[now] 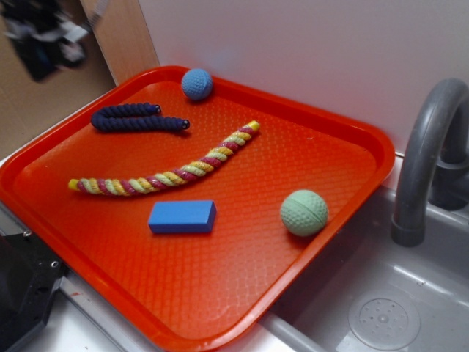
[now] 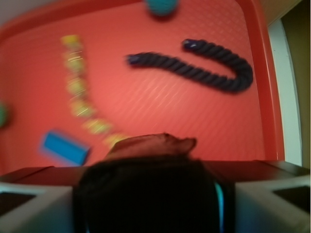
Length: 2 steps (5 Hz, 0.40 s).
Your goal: Grab the black box.
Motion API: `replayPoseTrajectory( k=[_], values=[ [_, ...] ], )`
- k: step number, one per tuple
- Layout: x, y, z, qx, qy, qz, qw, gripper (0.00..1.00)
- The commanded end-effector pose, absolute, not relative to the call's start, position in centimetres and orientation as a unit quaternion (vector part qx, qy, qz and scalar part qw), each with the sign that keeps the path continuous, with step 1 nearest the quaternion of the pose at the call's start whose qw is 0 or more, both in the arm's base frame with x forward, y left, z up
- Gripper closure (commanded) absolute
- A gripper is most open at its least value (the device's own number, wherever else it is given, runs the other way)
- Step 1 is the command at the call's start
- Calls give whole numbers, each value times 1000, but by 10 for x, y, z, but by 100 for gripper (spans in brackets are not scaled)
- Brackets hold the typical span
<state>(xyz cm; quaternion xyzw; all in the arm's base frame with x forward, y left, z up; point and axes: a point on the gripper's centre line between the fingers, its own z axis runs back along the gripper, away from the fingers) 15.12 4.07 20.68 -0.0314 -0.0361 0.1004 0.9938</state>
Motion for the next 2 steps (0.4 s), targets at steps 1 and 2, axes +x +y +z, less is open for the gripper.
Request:
replayPoseTrajectory(
  k=[1, 2],
  values=[
    [127, -1, 307, 23, -38, 12, 999, 100],
    [127, 0, 310, 14, -16, 19, 1000, 100]
  ],
)
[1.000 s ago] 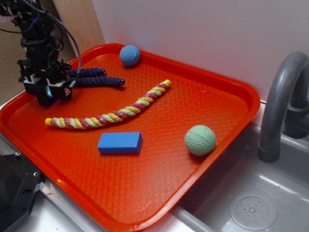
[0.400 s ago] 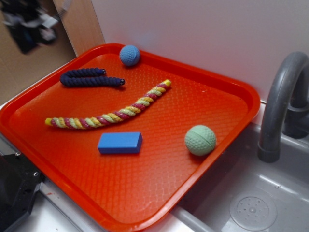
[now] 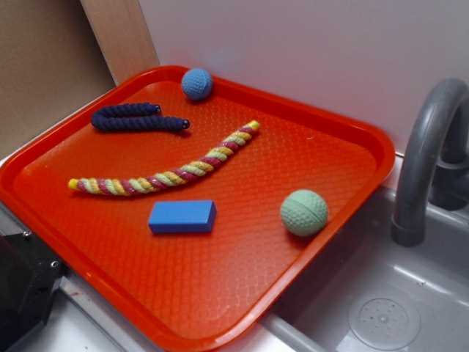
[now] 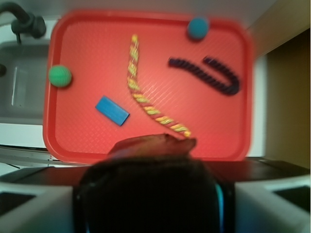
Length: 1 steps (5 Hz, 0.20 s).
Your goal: Grab the black box.
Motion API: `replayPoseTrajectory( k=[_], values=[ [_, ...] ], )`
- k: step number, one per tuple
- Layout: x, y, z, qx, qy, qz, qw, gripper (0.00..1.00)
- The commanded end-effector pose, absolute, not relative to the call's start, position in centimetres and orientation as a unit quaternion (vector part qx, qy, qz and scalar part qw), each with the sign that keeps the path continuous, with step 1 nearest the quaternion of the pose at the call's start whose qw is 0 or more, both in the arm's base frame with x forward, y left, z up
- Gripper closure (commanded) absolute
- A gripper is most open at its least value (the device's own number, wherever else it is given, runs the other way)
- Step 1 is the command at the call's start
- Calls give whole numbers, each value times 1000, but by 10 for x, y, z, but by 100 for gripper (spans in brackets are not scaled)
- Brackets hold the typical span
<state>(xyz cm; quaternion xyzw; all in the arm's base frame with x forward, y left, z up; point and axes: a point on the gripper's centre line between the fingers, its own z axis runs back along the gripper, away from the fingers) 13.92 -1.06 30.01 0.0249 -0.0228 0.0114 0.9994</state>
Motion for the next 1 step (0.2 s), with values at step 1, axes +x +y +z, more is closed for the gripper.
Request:
replayPoseTrajectory(
  k=[1],
  values=[
    [134, 9, 302, 2, 9, 27, 1000, 100]
  ],
)
